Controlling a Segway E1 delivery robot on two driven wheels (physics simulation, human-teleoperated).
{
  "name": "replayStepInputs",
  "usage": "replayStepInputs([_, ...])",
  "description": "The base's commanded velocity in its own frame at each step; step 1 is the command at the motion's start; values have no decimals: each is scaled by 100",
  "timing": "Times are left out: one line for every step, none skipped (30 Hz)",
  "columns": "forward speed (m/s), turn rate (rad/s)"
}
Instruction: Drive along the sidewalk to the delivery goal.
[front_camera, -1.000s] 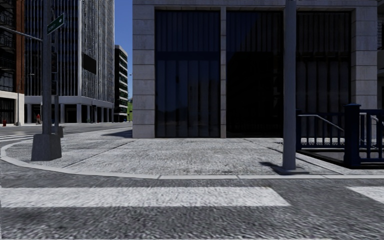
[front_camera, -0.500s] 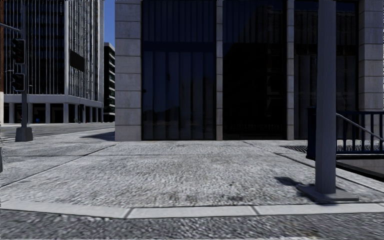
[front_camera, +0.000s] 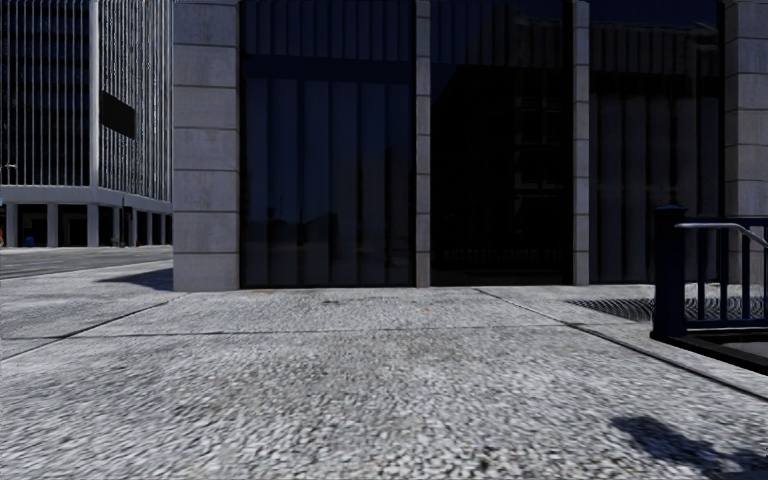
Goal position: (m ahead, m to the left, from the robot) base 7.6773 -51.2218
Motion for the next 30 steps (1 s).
replayStepInputs([200,0])
replayStepInputs([200,0])
replayStepInputs([195,0])
replayStepInputs([181,0])
replayStepInputs([164,0])
replayStepInputs([164,0])
replayStepInputs([152,0])
replayStepInputs([146,0])
replayStepInputs([143,0])
replayStepInputs([141,0])
replayStepInputs([141,0])
replayStepInputs([139,0])
replayStepInputs([139,0])
replayStepInputs([138,0])
replayStepInputs([138,0])
replayStepInputs([138,0])
replayStepInputs([138,0])
replayStepInputs([138,0])
replayStepInputs([138,0])
replayStepInputs([138,0])
replayStepInputs([138,0])
replayStepInputs([138,0])
replayStepInputs([138,-9])
replayStepInputs([138,-18])
replayStepInputs([138,-18])
replayStepInputs([138,-21])
replayStepInputs([138,-21])
replayStepInputs([138,-24])
replayStepInputs([138,-24])
replayStepInputs([138,-31])
